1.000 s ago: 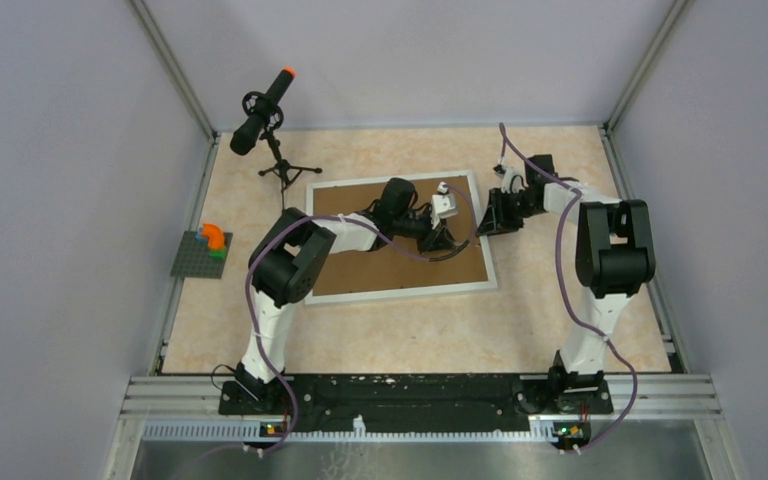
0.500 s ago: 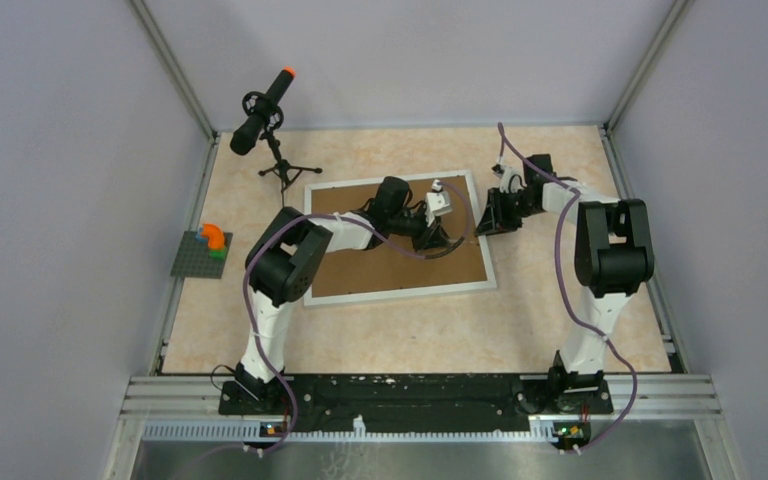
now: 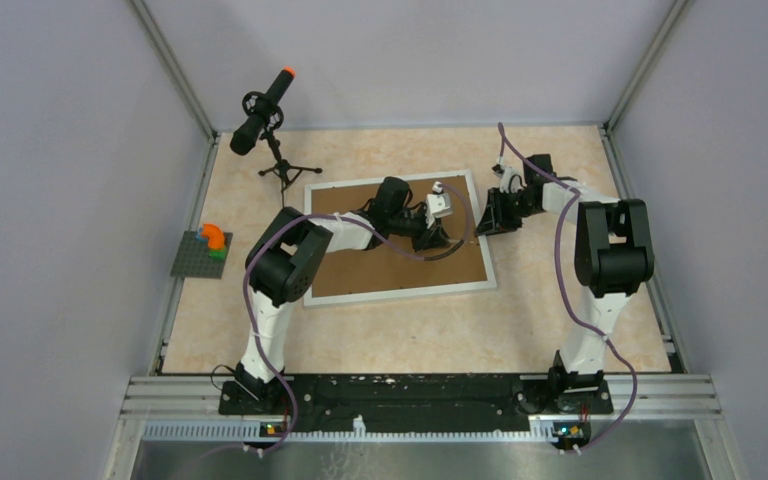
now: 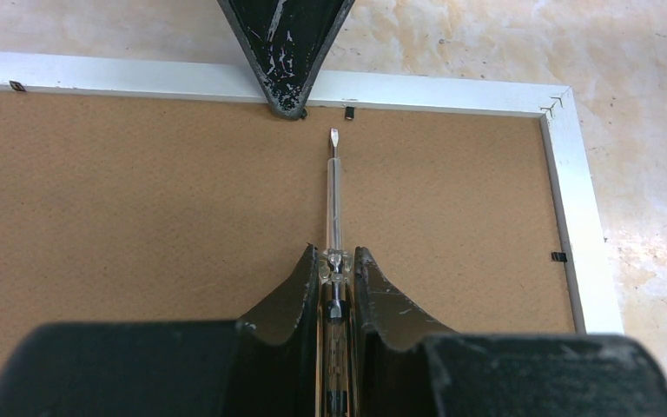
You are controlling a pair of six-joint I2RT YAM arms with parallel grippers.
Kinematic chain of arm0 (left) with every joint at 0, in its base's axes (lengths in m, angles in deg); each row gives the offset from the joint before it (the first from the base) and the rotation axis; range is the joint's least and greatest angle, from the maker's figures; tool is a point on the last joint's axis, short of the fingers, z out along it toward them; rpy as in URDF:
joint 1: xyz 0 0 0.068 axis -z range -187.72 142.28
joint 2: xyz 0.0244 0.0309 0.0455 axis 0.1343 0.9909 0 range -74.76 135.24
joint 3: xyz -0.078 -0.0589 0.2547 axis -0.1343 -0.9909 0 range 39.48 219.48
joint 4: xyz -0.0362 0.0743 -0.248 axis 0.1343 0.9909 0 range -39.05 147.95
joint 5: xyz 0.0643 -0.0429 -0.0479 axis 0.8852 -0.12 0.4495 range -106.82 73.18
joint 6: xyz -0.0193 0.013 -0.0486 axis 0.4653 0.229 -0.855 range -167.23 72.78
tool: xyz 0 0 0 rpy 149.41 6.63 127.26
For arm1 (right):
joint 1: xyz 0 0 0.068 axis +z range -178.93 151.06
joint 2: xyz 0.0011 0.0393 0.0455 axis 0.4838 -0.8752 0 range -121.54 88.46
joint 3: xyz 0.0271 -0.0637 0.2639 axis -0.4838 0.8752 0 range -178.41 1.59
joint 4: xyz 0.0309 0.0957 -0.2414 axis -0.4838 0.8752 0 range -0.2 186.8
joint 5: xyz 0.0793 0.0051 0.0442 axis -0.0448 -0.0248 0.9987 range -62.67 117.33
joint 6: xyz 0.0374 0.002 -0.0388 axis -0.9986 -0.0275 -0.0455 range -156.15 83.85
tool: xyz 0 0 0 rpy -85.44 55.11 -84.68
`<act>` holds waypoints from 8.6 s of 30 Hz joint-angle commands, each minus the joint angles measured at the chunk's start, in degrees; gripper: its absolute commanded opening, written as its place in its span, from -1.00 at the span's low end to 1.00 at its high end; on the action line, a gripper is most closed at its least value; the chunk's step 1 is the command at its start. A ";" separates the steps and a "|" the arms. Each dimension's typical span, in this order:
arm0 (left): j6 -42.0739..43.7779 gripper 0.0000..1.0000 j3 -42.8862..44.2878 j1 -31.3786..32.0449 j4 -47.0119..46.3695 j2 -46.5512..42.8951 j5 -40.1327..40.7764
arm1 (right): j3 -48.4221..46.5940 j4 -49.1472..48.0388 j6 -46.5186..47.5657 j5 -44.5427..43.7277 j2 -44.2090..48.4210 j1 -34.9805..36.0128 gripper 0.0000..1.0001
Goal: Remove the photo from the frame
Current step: Release the photo frame item from the photo frame, then adjust the photo frame at the center of the board.
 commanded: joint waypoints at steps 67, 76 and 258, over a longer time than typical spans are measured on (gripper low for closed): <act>-2.57 -1.00 -3.34 0.44 -1.04 -2.59 4.78 | 1.64 3.23 2.32 -5.43 -4.69 2.26 -1.00; -2.53 -1.00 -3.02 -0.06 -0.82 -2.27 4.96 | 1.44 3.23 2.24 -5.24 -4.99 2.25 -1.00; -10.02 -1.00 -5.08 -1.81 4.62 -22.94 1.12 | -24.95 25.37 25.73 -3.41 -12.26 -2.27 -0.79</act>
